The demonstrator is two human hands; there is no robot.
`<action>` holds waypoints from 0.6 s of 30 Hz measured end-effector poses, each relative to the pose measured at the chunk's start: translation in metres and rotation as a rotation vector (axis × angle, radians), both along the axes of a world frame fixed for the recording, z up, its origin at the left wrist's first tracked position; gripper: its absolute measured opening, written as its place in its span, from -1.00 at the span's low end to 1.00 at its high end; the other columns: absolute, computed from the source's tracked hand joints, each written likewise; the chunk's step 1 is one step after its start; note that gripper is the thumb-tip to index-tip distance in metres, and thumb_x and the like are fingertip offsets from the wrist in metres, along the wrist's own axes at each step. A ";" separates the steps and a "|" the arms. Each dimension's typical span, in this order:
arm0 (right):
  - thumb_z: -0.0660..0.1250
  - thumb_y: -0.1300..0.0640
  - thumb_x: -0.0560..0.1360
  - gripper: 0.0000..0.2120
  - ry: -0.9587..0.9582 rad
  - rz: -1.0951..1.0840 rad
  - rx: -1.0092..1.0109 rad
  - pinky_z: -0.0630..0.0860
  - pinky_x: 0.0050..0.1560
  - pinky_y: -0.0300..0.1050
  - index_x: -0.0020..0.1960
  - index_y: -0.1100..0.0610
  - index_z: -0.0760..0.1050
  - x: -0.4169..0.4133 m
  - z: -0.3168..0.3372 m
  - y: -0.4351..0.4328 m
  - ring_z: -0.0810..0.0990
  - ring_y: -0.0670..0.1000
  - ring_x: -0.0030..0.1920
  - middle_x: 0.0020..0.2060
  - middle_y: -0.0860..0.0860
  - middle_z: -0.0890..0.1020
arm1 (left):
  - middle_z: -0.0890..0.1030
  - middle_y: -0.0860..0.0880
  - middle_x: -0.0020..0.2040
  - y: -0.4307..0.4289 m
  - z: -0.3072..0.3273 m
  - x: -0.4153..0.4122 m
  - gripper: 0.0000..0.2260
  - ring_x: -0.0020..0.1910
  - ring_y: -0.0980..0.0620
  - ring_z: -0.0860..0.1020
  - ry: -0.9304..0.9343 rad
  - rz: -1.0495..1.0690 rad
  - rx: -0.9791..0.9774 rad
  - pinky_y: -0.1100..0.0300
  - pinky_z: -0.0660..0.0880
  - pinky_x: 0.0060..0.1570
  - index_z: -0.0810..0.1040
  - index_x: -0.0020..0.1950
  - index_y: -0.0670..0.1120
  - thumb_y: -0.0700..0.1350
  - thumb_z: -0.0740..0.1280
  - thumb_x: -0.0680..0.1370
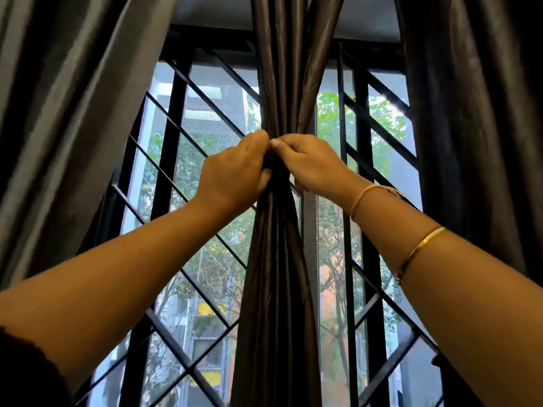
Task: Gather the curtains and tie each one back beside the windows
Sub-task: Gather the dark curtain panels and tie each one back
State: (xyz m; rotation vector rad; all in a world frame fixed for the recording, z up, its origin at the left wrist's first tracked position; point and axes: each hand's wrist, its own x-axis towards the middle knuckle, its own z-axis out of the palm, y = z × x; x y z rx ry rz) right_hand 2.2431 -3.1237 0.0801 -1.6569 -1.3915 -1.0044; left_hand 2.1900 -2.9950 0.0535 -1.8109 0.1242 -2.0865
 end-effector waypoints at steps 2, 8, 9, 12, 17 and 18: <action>0.17 0.06 0.60 -0.75 0.118 0.110 0.001 0.41 -0.52 -0.20 0.05 0.19 0.54 0.000 -0.001 0.003 0.48 -0.09 -0.59 -0.35 0.04 0.56 | 0.55 -0.19 -0.32 0.000 -0.003 0.004 -0.84 -0.41 -0.27 0.51 -0.010 -0.016 -0.063 0.27 -0.01 -0.49 0.43 -0.05 -0.20 -0.17 0.31 0.44; 0.38 0.35 0.43 -0.76 0.408 0.575 0.342 0.36 -0.43 -0.46 0.09 0.26 0.56 0.011 -0.015 0.006 0.52 -0.09 -0.23 -0.27 0.02 0.54 | 0.47 -0.24 -0.03 -0.010 -0.006 0.012 -0.79 -0.27 -0.30 0.50 0.067 -0.068 -0.079 0.07 0.24 -0.44 0.43 0.04 -0.22 -0.18 0.31 0.45; 0.37 0.35 0.44 -0.78 0.454 0.629 0.382 0.38 -0.40 -0.44 0.07 0.23 0.55 0.013 -0.019 0.008 0.52 -0.05 -0.19 -0.25 0.03 0.54 | 0.43 -0.24 0.02 -0.012 -0.006 0.013 -0.77 -0.26 -0.30 0.48 0.096 -0.096 -0.094 0.03 0.27 -0.44 0.41 0.07 -0.23 -0.19 0.29 0.45; 0.35 0.33 0.47 -0.83 0.557 0.700 0.480 0.44 -0.37 -0.38 0.03 0.15 0.53 0.019 -0.030 0.012 0.53 -0.11 -0.26 -0.27 0.01 0.53 | 0.37 -0.24 0.03 -0.011 -0.006 0.014 -0.74 -0.28 -0.31 0.44 0.193 -0.184 -0.135 -0.05 0.32 -0.38 0.37 0.12 -0.24 -0.23 0.28 0.46; 0.37 0.30 0.46 -0.81 0.509 0.553 0.542 0.45 -0.39 -0.31 -0.25 0.05 0.52 0.025 -0.036 0.012 0.52 -0.11 -0.37 -0.38 0.01 0.55 | 0.34 0.02 -0.32 0.001 0.002 0.011 -0.74 -0.37 -0.16 0.32 0.400 -0.121 -0.120 0.09 0.22 -0.38 0.26 0.11 -0.16 -0.13 0.27 0.51; 0.37 0.30 0.46 -0.80 0.516 0.536 0.550 0.45 -0.40 -0.29 -0.27 0.05 0.50 0.026 -0.035 0.010 0.50 -0.11 -0.39 -0.39 0.01 0.54 | 0.32 0.04 -0.36 0.002 0.006 0.009 -0.72 -0.38 -0.16 0.34 0.441 -0.101 -0.083 0.10 0.22 -0.39 0.25 0.11 -0.15 -0.09 0.28 0.52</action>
